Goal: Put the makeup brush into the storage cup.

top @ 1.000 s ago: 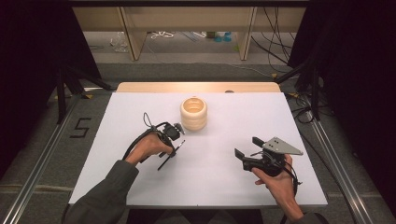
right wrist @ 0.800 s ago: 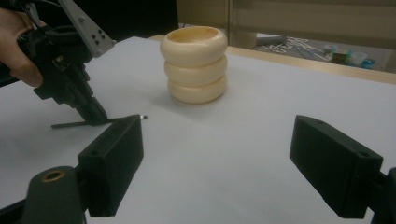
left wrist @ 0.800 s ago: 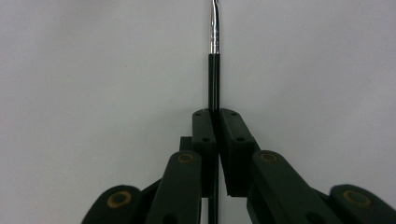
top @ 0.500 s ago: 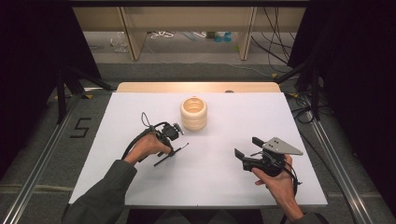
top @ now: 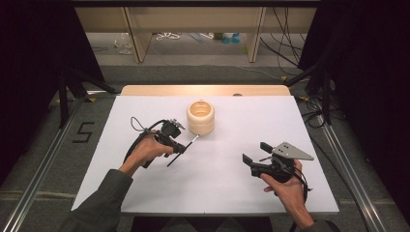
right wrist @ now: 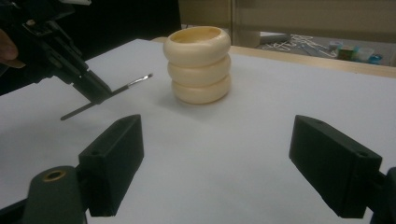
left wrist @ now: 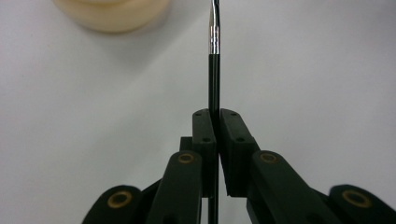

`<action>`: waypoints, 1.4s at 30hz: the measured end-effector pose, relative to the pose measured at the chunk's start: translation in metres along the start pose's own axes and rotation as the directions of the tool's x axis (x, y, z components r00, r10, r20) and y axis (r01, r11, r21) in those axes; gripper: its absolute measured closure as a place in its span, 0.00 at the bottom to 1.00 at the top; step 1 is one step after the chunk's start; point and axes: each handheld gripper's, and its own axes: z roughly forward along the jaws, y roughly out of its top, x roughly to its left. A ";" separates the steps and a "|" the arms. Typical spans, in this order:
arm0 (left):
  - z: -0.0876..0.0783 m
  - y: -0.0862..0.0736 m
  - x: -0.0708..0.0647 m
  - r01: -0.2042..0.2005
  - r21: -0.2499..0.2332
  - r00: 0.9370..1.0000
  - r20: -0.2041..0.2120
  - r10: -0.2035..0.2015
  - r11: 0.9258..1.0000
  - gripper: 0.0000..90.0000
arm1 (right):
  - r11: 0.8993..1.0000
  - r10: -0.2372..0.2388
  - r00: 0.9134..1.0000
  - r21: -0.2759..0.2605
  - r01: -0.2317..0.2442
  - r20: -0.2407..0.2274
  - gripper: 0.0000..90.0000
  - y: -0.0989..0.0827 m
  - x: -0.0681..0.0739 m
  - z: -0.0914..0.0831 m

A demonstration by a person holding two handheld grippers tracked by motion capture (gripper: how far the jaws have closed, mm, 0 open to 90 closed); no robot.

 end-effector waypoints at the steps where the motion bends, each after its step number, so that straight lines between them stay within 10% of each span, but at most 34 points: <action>1: -0.002 0.000 -0.001 0.000 -0.019 1.000 0.003 0.000 1.000 0.94 | 1.000 0.000 1.000 0.000 0.000 0.000 0.21 0.000 0.000 0.000; 8: -0.011 -0.002 -0.006 0.002 -0.129 1.000 0.010 0.000 0.992 0.94 | 1.000 0.017 1.000 -0.004 -0.017 -0.010 0.21 0.000 0.000 0.001; 19: -0.013 -0.012 -0.018 0.068 -0.324 0.997 -0.009 -0.075 0.944 0.94 | 1.000 0.018 1.000 -0.005 -0.018 -0.011 0.21 0.000 0.001 0.002; 25: -0.017 -0.017 -0.022 0.091 -0.400 0.995 0.004 -0.097 0.912 0.94 | 1.000 0.019 1.000 -0.010 -0.019 -0.018 0.21 0.001 0.001 0.002; 31: -0.022 -0.023 -0.029 0.105 -0.493 0.994 0.018 -0.111 0.863 0.94 | 1.000 0.022 0.999 -0.015 -0.023 -0.026 0.21 0.001 0.002 0.003; 42: -0.027 -0.031 -0.041 0.085 -0.588 0.995 0.004 -0.102 0.804 0.94 | 0.999 0.015 0.999 -0.029 -0.016 -0.034 0.21 0.003 0.004 0.007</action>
